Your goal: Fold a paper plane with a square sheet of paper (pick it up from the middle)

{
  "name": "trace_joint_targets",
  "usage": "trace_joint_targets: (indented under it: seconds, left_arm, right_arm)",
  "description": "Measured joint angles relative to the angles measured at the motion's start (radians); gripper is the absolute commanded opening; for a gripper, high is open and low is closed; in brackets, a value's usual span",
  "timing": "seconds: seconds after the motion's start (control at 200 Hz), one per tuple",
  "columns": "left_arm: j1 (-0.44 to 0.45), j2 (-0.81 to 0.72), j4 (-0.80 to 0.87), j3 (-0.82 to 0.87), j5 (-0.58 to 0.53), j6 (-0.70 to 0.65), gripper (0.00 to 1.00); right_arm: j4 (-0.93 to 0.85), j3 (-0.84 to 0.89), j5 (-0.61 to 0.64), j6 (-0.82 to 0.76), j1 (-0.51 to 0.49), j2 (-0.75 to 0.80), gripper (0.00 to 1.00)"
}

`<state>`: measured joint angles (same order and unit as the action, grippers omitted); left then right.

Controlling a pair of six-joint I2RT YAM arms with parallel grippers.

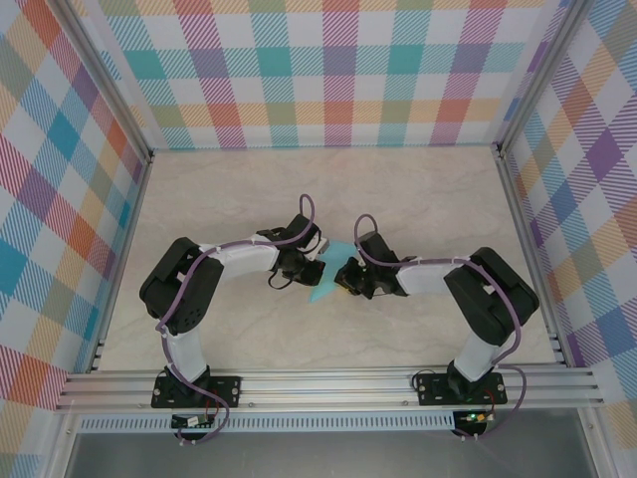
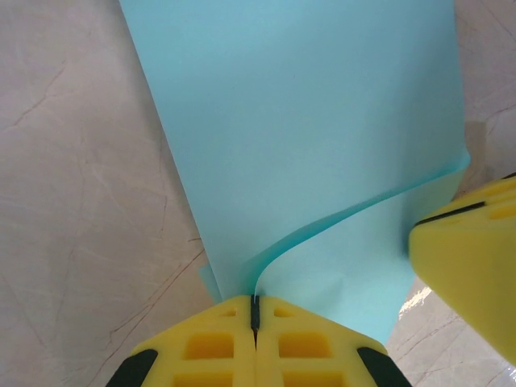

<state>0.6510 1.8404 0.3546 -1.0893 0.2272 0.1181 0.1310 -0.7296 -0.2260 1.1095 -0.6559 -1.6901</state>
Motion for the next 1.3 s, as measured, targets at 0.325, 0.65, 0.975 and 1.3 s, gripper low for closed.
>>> trace_joint_targets:
  seconds: [0.325,0.65,0.975,1.3]
  left_arm:
    - [0.000,0.000,0.002,0.000,0.000,0.000,0.00]
    - [0.000,0.000,0.018,-0.010,0.000,-0.002,0.00]
    - [-0.001,0.000,0.072,-0.058,-0.003,-0.011,0.00]
    - [-0.005,0.033,0.073,-0.060,0.001,-0.011,0.00]
  right_arm:
    - [-0.003,-0.002,-0.026,-0.035,0.063,0.013,0.13]
    - [-0.084,-0.064,-0.024,-0.099,0.074,-0.043,0.12]
    - [-0.139,-0.091,-0.017,-0.147,0.074,-0.048,0.11]
    - [-0.157,-0.108,-0.029,-0.163,0.075,-0.047,0.16]
